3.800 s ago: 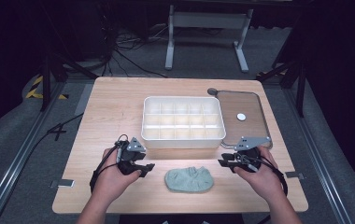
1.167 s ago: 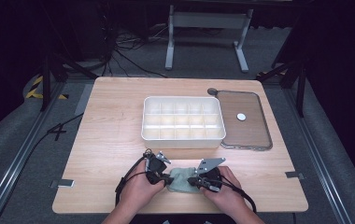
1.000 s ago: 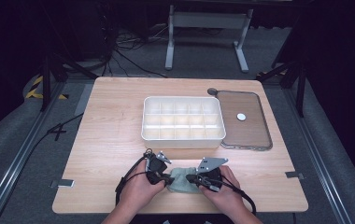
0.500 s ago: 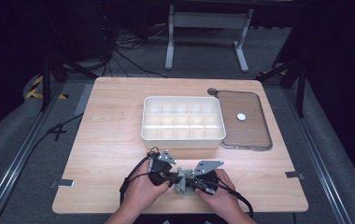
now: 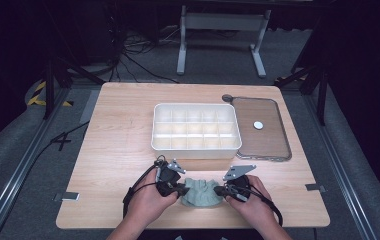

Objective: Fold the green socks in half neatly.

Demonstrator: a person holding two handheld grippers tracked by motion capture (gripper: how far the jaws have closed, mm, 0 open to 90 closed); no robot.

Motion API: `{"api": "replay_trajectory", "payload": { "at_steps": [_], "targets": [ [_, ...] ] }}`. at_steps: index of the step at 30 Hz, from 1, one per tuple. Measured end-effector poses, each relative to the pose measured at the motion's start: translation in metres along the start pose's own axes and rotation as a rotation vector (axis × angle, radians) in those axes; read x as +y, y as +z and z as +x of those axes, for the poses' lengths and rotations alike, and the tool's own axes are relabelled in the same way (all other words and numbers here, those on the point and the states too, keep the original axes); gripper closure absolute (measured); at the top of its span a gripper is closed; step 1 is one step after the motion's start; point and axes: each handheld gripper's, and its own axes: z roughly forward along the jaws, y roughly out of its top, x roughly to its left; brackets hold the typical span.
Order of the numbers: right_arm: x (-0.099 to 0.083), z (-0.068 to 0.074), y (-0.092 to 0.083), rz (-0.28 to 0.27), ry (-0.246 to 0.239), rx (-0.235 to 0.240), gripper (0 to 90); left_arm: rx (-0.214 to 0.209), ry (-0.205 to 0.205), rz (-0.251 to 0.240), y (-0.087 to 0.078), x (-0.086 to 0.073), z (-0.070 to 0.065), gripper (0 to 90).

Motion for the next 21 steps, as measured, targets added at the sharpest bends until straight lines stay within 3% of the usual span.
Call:
{"api": "replay_trajectory", "payload": {
  "at_steps": [3,10,21],
  "targets": [
    [-0.002,0.003,0.007,-0.012,-0.003,0.026,89.7,-0.004,-0.003,0.001,0.001,0.002,0.000,82.2],
    [-0.003,0.011,0.012,-0.041,-0.004,0.061,89.9,-0.022,0.039,0.006,0.011,0.011,-0.008,82.2],
    [-0.006,0.011,0.012,-0.065,0.008,0.059,89.9,-0.058,0.079,0.030,0.033,0.019,-0.019,81.5]
  ]
}}
